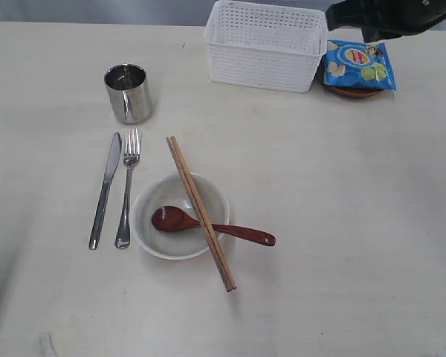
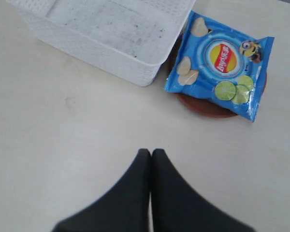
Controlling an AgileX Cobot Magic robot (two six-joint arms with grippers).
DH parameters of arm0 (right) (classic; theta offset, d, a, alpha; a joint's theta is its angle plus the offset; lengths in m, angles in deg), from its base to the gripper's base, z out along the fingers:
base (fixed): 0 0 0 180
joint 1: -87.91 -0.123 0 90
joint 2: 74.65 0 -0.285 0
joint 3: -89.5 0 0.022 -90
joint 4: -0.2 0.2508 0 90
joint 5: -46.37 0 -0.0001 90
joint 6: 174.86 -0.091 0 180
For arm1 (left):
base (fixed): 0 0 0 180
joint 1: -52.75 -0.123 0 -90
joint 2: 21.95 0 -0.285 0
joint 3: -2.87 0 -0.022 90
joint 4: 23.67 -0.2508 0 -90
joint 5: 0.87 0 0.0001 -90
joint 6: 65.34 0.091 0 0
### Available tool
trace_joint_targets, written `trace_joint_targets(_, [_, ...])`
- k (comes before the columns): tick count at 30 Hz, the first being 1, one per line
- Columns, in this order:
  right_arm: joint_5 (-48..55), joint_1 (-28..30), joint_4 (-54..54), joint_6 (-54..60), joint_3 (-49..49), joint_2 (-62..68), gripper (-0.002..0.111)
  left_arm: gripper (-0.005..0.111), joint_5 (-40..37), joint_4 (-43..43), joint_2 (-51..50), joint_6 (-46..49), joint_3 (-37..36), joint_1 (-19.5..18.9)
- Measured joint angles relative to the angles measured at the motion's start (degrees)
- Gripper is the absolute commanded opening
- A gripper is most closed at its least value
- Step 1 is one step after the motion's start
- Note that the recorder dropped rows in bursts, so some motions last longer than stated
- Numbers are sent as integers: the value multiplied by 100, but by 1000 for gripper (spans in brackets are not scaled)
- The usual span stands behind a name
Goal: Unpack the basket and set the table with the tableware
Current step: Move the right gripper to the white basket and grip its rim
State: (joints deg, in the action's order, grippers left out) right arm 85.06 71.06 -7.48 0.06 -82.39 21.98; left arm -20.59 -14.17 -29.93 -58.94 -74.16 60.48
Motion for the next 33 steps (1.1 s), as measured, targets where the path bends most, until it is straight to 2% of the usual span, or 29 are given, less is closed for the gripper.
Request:
trace_joint_targets(8, [-291,490,954,984,0,194,0,0,0,0,0,0,0,0])
trace_joint_targets(10, [-313,512,1327,1507,-31,301,0,0,0,0,0,0,0,0])
trace_joint_targets(14, [87,517,2768,3138,-339,687,2,0,0,0,0,0,0,0])
trace_joint_targets(16, [411,517,3487,3909,-631,962,11,0,0,0,0,0,0,0])
trace_joint_targets(18, [698,517,3852,4498,-1002,1262,28,0,0,0,0,0,0,0])
trace_joint_targets(21, [909,465,3921,4906,-1644,1699,57,0,0,0,0,0,0,0])
trace_joint_targets(24, [971,375,3836,5417,-2332,2136,75,0,0,0,0,0,0,0])
trace_joint_targets(28, [910,184,3693,5766,-3171,2746,76,0,0,0,0,0,0,0])
trace_joint_targets(33, [873,-32,3238,5885,-3744,3421,76,0,0,0,0,0,0,0])
